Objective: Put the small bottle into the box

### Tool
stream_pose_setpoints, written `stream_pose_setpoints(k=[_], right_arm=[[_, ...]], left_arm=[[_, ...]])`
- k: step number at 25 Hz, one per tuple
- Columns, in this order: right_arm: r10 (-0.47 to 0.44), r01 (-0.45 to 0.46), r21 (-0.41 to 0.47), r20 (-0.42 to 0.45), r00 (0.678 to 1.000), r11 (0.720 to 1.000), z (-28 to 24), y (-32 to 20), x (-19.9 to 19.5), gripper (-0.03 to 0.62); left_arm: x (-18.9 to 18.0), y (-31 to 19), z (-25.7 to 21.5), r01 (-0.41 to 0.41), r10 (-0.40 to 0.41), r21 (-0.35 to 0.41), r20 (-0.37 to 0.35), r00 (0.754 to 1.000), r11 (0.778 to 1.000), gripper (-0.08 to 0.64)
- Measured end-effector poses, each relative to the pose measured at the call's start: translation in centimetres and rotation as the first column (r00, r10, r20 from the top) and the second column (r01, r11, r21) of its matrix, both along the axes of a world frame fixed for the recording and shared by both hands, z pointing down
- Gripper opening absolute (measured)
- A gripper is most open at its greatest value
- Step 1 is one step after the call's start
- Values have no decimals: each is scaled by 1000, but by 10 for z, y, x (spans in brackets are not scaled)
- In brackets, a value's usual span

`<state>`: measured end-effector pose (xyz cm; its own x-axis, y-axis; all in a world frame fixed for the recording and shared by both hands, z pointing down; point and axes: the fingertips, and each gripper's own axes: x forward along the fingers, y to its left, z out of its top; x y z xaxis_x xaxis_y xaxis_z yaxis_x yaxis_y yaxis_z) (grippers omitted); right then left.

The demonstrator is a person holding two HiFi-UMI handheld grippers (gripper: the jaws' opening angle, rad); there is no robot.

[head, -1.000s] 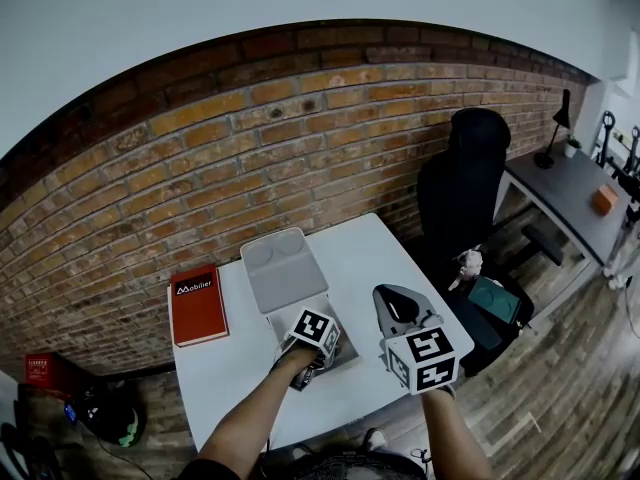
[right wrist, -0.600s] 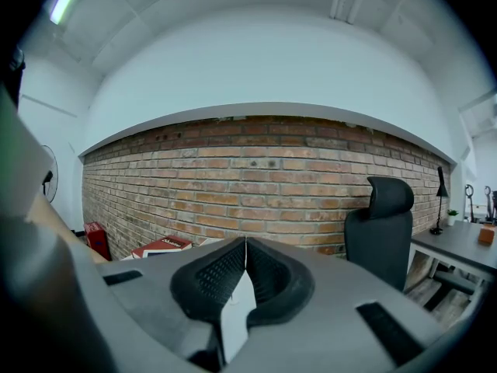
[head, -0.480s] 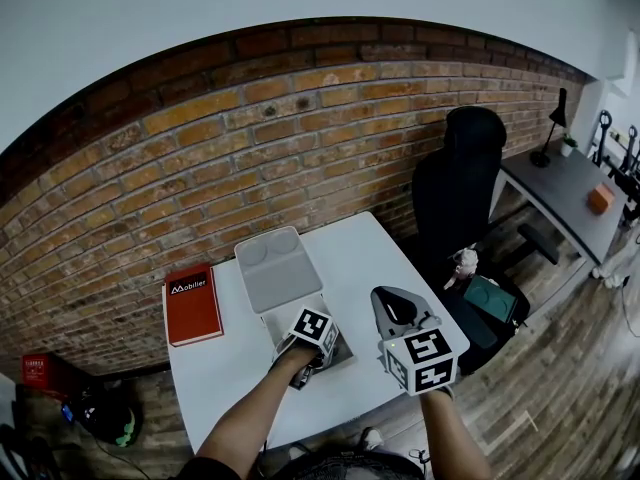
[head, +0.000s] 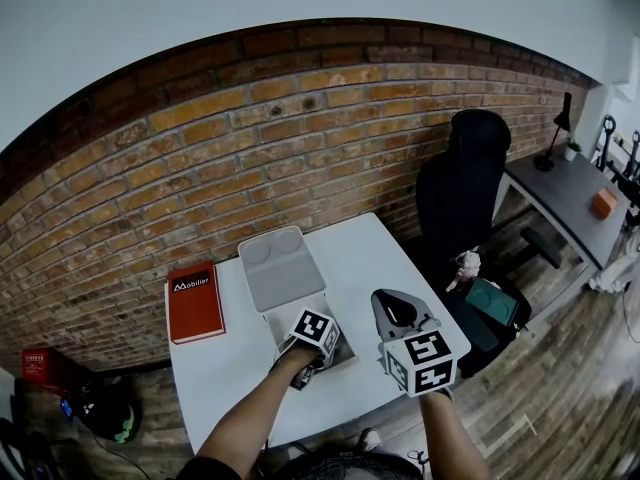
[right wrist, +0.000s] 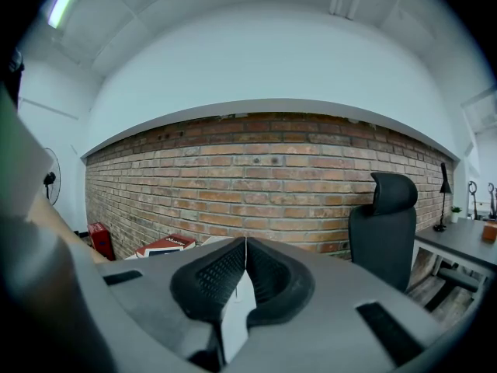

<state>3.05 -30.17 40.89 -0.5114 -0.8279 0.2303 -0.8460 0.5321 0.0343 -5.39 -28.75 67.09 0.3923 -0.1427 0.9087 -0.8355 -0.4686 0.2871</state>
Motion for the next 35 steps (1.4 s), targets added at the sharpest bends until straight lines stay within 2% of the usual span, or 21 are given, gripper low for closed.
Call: stream_pose_setpoints(k=[11,23,29,35], right_arm=[[-5,5,-5,0,1000,1000,2,1,-1,21],[-53,53,-7,12,999,999,1,1,-20,21],[-102,103,-14,20,995,995,3,0,-40,21],[-148,149,-17,33,988,989,2,-2,-59,21]], left_arm=[[2,-3,-6,37,-36,15,-64,997,999,258],[-14,-17,-39,120,-106,113,-117,987,986,256],[-32,-24,-67,169,-145,204,-131,981,964,244],[-53,-35,-112,233,-182,328,-178,967,915,214]])
